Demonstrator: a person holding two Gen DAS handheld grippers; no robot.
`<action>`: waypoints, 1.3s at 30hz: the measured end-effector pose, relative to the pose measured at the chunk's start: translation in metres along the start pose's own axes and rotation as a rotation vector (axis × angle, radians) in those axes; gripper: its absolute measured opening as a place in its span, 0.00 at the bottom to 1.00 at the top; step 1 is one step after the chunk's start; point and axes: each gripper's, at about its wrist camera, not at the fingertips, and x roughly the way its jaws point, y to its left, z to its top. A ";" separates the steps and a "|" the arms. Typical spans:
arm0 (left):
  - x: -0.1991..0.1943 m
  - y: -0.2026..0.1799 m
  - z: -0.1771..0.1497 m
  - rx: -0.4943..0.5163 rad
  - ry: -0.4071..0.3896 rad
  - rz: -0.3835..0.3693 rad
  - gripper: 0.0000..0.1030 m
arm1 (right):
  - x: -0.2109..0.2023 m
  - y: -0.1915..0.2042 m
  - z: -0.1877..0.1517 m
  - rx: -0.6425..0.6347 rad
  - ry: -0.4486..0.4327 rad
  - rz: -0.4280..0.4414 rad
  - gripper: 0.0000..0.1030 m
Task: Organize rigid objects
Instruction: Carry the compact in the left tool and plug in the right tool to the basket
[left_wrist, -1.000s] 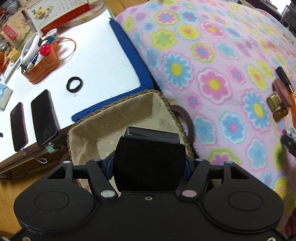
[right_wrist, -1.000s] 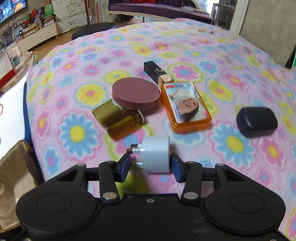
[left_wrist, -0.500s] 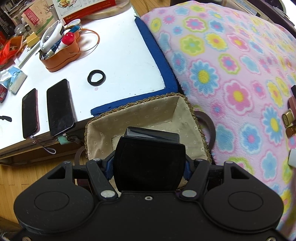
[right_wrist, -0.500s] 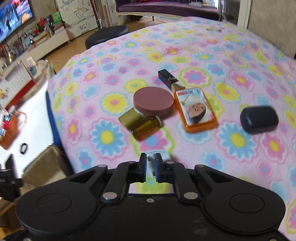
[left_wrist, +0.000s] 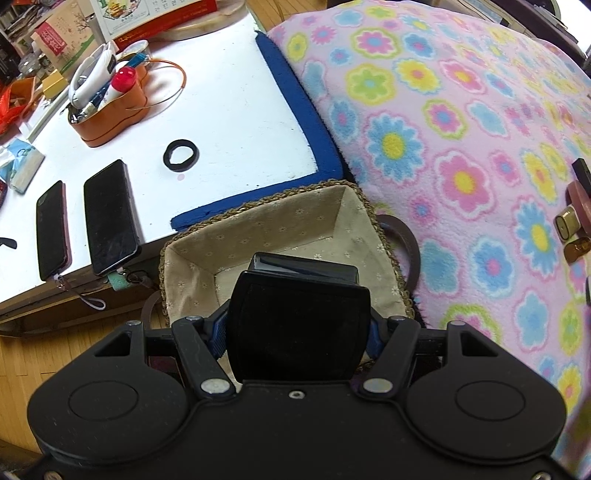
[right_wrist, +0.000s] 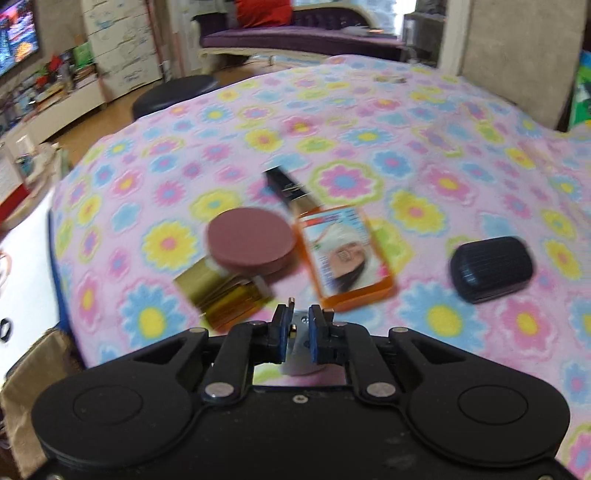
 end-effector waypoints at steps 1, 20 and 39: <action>0.000 -0.001 0.000 0.003 0.000 -0.001 0.60 | 0.001 -0.003 0.001 -0.011 -0.010 -0.025 0.09; -0.010 -0.103 -0.008 0.203 0.029 -0.161 0.60 | -0.028 -0.053 -0.013 0.086 -0.048 0.202 0.71; 0.003 -0.150 -0.007 0.253 0.037 -0.143 0.60 | 0.032 -0.028 -0.020 -0.048 0.051 0.032 0.47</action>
